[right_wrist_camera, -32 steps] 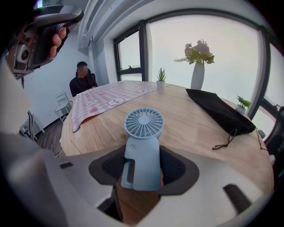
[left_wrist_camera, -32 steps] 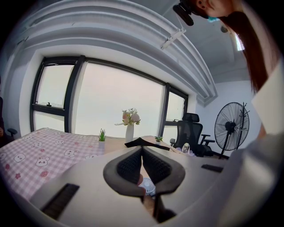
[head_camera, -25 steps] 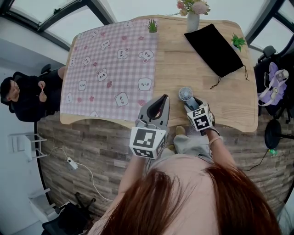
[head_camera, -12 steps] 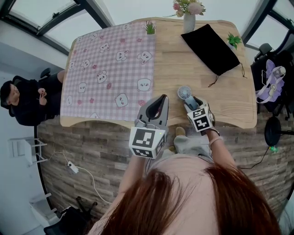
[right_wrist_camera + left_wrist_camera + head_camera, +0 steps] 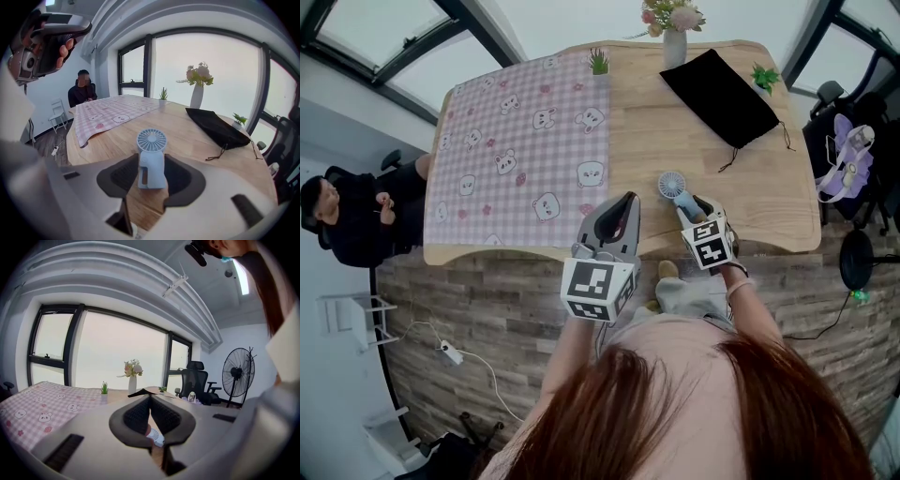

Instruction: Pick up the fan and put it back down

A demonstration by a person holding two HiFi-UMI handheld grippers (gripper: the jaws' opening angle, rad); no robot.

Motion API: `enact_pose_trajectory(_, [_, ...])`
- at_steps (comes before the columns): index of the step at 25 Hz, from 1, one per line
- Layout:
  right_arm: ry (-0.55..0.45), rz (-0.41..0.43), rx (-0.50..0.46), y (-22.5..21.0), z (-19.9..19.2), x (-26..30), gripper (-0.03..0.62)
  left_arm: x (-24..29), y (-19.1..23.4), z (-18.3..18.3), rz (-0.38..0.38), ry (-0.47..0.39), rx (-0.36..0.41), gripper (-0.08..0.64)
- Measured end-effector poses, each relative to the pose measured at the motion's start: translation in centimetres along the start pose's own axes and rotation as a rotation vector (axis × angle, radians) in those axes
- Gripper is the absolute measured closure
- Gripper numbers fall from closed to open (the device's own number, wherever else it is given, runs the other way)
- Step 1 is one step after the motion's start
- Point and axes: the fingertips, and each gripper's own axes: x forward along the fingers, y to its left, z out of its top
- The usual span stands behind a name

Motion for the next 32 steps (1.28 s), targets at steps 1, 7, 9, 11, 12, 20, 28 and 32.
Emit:
enact_pose_trajectory(1, [-0.005,-0.006,0.002,-0.1,0.1,-0.3,0.425,-0.1,-0.1,0.1,-0.002,-0.002,0.002,0.548])
enact_pose_trajectory(7, [-0.042,-0.04,0.015,-0.2,0.5,-1.9,0.462,-0.9,-0.7,0.2,-0.015,-0.012,0.011,0.548])
enact_pose_trajectory(9, [-0.057,-0.051,0.019,-0.2,0.8,-2.4,0.474,-1.2,-0.9,0.2,-0.019,-0.015,0.014,0.548])
enact_pose_trajectory(11, [-0.077,-0.065,0.02,-0.4,1.2,-3.0,0.485,-1.5,-1.1,0.3,-0.022,-0.018,0.016,0.548])
enact_pose_trajectory(12, [-0.088,-0.073,0.02,-0.5,1.5,-3.3,0.489,-1.6,-1.2,0.4,-0.022,-0.02,0.018,0.548])
enact_pose_trajectory(20, [-0.158,-0.106,0.029,-0.3,2.8,-5.7,0.531,-2.9,-1.7,0.6,-0.028,-0.036,0.029,0.548])
enact_pose_trajectory(28, [-0.189,-0.138,0.049,0.0,3.4,-7.9,0.565,-3.9,-2.2,0.9,-0.039,-0.049,0.044,0.548])
enact_pose_trajectory(32, [-0.213,-0.149,0.056,0.3,3.8,-9.1,0.574,-4.5,-2.4,1.0,-0.042,-0.056,0.051,0.548])
